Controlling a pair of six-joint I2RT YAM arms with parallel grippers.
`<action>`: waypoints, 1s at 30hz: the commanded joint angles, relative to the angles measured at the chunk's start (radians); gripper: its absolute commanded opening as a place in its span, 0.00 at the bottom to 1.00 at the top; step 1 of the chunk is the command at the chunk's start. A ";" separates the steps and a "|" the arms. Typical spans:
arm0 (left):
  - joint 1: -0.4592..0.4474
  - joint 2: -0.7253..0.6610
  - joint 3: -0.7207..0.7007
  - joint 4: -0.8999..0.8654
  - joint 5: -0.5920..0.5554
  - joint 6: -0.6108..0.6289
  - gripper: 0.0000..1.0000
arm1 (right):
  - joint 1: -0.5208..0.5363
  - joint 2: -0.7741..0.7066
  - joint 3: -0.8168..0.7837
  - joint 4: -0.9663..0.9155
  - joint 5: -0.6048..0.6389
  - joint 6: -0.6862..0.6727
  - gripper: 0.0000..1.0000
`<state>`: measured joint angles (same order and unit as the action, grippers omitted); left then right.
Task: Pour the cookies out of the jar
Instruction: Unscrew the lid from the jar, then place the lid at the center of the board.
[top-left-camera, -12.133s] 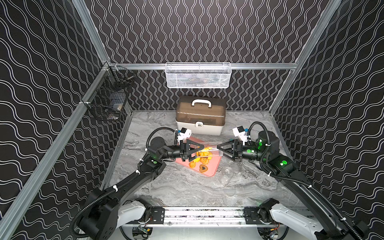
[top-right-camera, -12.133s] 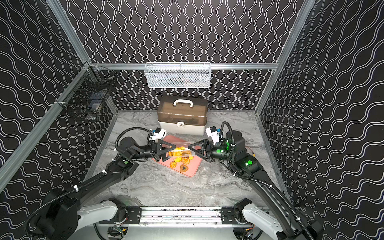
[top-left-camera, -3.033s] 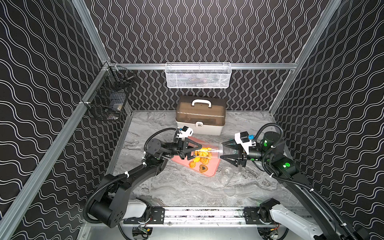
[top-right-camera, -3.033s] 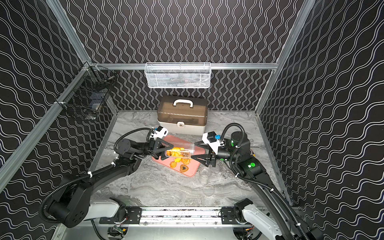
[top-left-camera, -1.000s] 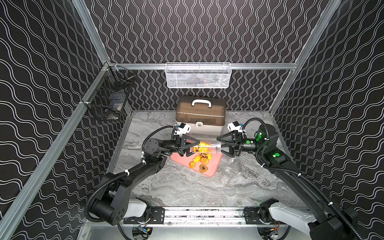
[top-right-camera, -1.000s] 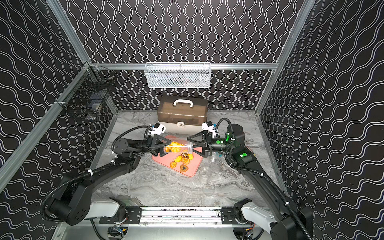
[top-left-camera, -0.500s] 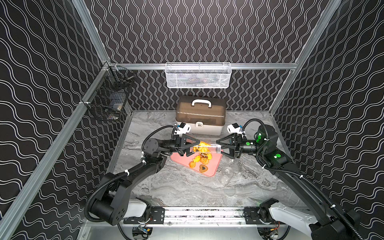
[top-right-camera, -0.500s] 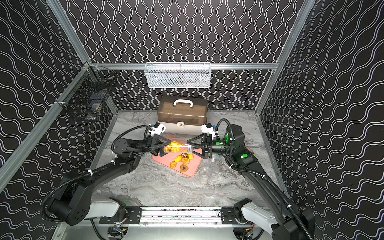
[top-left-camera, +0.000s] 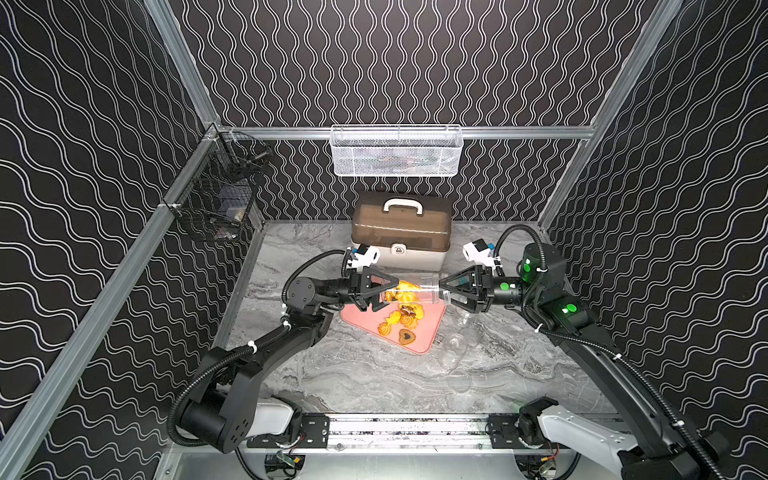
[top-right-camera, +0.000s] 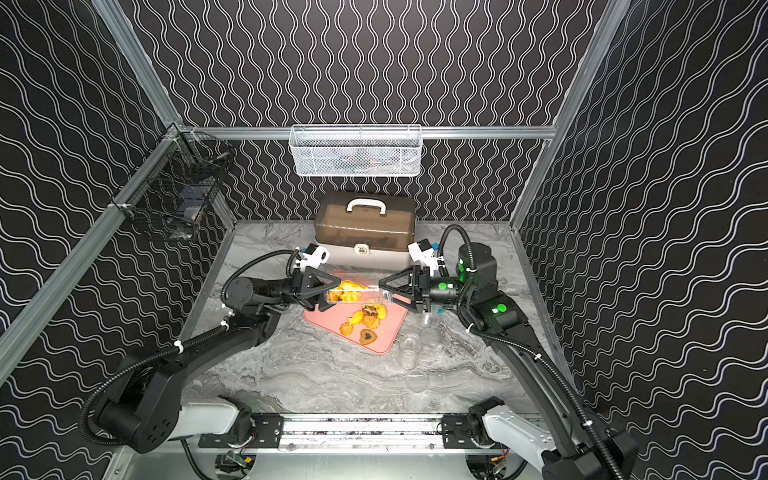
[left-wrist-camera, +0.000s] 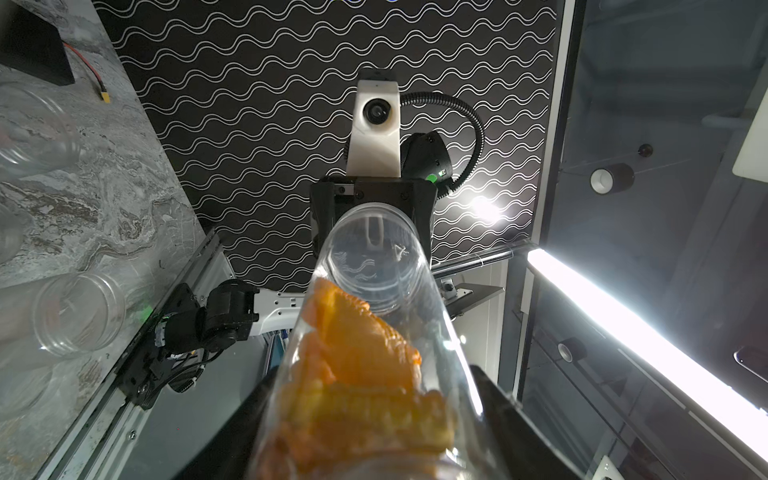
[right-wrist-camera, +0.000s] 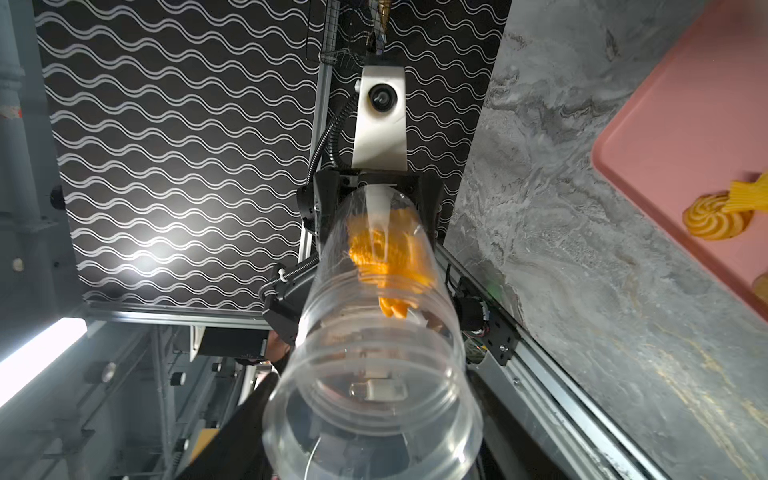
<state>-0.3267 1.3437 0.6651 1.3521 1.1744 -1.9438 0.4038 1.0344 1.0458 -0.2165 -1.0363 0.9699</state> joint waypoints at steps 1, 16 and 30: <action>0.004 -0.001 0.001 0.021 0.025 -0.026 0.65 | -0.008 -0.008 0.010 -0.037 -0.018 -0.138 0.55; 0.033 0.008 -0.015 -0.013 0.018 0.011 0.65 | -0.071 -0.038 0.158 -0.743 0.465 -0.447 0.66; 0.062 -0.055 -0.018 -0.399 0.013 0.293 0.65 | -0.071 -0.214 -0.042 -0.845 0.607 -0.334 0.63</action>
<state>-0.2703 1.3090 0.6415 1.0573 1.1812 -1.7542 0.3313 0.8310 1.0271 -1.0641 -0.3813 0.6014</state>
